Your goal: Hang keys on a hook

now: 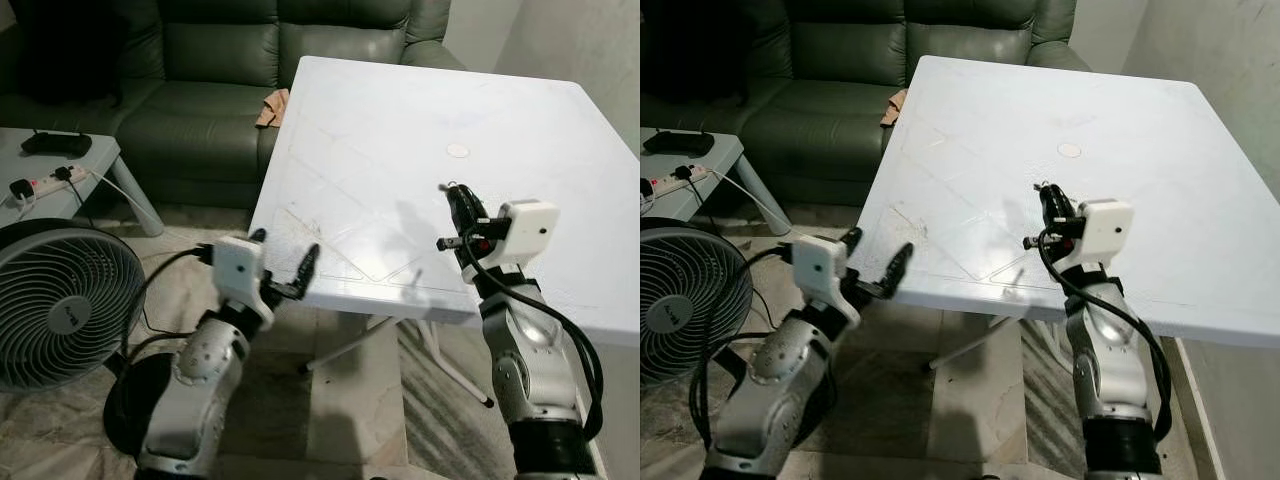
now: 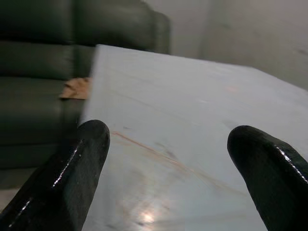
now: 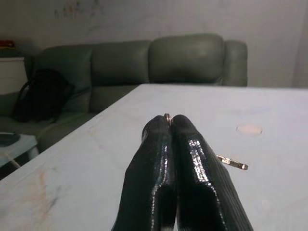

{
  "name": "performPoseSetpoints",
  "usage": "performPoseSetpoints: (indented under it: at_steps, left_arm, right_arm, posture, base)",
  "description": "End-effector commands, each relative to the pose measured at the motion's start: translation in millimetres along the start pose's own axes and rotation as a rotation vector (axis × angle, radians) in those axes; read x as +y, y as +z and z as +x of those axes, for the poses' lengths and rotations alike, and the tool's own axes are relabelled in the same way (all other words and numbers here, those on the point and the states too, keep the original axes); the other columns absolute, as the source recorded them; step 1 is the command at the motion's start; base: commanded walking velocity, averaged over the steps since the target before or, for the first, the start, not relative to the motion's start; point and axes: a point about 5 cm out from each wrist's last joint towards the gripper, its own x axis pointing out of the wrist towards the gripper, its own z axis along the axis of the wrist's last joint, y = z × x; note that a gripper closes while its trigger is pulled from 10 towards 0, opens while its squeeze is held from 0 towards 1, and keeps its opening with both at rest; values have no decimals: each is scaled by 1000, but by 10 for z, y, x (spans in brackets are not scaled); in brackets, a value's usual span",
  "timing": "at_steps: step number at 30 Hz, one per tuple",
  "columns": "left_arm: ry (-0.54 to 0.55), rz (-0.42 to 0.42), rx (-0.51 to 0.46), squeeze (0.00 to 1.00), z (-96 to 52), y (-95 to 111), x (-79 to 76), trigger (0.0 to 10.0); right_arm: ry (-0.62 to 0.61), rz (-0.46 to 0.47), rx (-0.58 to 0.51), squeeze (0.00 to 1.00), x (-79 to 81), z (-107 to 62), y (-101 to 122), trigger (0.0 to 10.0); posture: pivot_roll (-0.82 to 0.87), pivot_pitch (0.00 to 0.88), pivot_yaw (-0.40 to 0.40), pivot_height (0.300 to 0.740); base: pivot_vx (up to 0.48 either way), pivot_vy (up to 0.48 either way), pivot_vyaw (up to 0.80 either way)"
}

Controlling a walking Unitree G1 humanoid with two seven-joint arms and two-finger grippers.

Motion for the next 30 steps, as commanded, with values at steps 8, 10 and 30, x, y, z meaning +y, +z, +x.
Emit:
performPoseSetpoints:
  at_steps: [8,10,30]
  left_arm:
    - [88,-46,-24,0,62,12,263,10000]
    - [109,-36,-13,0,77,-25,322,10000]
    - [196,-9,-2,0,201,-55,521,10000]
  right_arm:
    - [-47,22,70,0,86,-171,-114,10000]
    - [-97,13,104,0,64,-202,-168,10000]
    - [-133,-82,198,0,31,-156,-269,10000]
  posture:
    - [-25,1,-17,740]
    - [-25,0,-12,740]
    - [-33,0,4,740]
  base:
    - [0,0,0]
    - [0,0,0]
    - [0,0,-37]
